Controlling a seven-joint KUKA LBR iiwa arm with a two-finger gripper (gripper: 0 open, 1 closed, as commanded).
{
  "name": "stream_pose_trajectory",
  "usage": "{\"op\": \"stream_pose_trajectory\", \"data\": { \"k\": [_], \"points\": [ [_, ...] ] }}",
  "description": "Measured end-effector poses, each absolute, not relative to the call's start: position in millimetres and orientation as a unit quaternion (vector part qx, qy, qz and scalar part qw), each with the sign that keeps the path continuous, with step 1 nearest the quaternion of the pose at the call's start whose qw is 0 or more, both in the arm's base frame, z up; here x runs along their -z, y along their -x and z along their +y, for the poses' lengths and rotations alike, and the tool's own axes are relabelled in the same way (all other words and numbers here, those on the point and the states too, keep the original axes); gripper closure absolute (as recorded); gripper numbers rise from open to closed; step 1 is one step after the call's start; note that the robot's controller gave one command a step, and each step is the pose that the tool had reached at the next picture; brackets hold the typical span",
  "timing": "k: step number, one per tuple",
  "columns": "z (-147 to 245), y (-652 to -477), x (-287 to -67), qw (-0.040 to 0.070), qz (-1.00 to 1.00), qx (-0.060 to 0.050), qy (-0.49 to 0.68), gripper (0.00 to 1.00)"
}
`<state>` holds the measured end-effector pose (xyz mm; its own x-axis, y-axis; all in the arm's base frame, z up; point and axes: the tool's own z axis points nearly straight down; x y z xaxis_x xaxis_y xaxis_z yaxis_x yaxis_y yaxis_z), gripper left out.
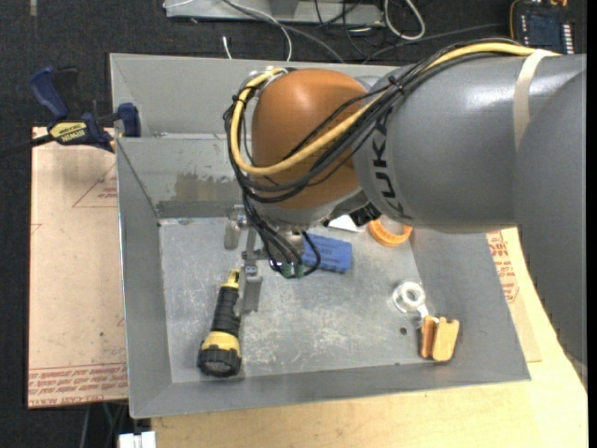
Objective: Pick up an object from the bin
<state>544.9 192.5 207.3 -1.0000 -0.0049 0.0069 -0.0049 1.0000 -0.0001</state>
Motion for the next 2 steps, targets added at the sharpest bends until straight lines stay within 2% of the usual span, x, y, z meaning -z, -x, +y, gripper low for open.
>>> {"op": "stream_pose_trajectory", "data": {
  "k": [1, 2],
  "points": [
    [191, -546.6, -212, 0.0, -1.0, 0.001, 0.0, 0.0],
    [194, -539.6, -125, 0.0, -0.989, 0.001, -0.146, 0.0]
  ]
}}
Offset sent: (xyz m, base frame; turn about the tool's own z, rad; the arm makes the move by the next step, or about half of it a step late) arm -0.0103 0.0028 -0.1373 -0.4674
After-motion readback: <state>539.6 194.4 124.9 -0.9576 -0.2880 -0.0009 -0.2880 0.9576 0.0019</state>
